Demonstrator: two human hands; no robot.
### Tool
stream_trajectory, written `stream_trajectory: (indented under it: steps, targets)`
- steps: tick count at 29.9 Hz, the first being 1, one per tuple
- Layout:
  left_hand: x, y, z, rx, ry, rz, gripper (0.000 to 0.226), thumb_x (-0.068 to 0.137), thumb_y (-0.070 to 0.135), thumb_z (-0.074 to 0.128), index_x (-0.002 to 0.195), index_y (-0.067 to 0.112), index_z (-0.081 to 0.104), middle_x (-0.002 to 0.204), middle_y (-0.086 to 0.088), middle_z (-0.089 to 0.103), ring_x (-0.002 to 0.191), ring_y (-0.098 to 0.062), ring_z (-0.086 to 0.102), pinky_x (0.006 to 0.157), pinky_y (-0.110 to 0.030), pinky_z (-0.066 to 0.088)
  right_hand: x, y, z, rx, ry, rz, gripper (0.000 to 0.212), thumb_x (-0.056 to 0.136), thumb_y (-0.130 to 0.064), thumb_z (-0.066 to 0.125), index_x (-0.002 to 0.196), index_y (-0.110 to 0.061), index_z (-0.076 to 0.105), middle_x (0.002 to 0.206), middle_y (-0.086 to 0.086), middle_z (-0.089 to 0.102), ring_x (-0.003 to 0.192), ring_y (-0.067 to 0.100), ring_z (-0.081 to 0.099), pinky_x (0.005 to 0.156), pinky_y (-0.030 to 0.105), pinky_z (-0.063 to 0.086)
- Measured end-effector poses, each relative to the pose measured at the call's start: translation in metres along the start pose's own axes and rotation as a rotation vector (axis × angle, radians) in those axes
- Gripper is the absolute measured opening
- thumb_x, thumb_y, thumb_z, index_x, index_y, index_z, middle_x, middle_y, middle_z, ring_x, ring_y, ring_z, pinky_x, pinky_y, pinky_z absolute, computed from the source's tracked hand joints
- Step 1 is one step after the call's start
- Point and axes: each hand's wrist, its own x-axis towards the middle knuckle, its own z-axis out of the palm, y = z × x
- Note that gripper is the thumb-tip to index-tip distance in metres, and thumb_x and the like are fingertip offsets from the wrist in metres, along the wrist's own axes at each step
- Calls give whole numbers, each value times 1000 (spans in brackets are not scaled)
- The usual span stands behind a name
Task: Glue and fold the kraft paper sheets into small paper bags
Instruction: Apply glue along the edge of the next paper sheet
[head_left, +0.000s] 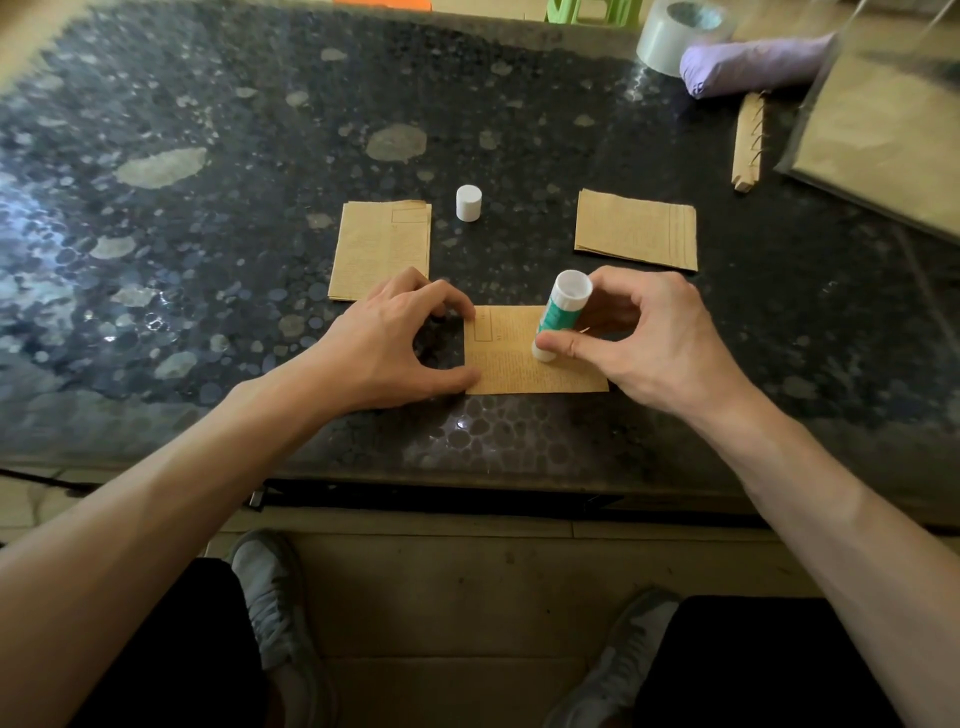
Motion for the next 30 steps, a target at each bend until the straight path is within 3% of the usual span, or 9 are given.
stream_trajectory:
  steps: [8, 19, 25, 30]
  targets:
    - [0, 0, -1, -1, 1, 1, 64, 72, 62, 73, 128, 36, 56, 121, 7, 48, 115, -10, 48, 100, -38, 49, -4, -3, -6, 63, -117, -17, 36, 74, -47, 85, 104, -33, 72, 103, -21, 72, 100, -8, 66, 86, 7, 50]
    - [0, 0, -1, -2, -7, -3, 64, 71, 64, 72, 127, 37, 55, 121, 7, 47, 114, -10, 47, 99, -38, 49, -8, -5, -10, 100, -243, -47, 35, 76, -41, 84, 107, -29, 74, 106, -22, 72, 104, -11, 65, 88, 5, 48]
    - [-1, 0, -1, 0, -3, -5, 66, 70, 63, 71, 128, 36, 56, 120, 7, 47, 113, -11, 48, 99, -36, 48, -12, -4, -17, 267, -285, 0, 32, 77, -35, 81, 107, -25, 76, 106, -22, 76, 102, -5, 70, 86, 9, 52]
    - [-1, 1, 0, -9, -5, 0, 68, 68, 68, 68, 127, 36, 56, 121, 7, 47, 115, -11, 49, 102, -38, 48, -9, 0, -14, 370, -55, -12, 30, 87, -21, 81, 116, -14, 75, 109, -6, 78, 108, 4, 72, 96, 19, 55]
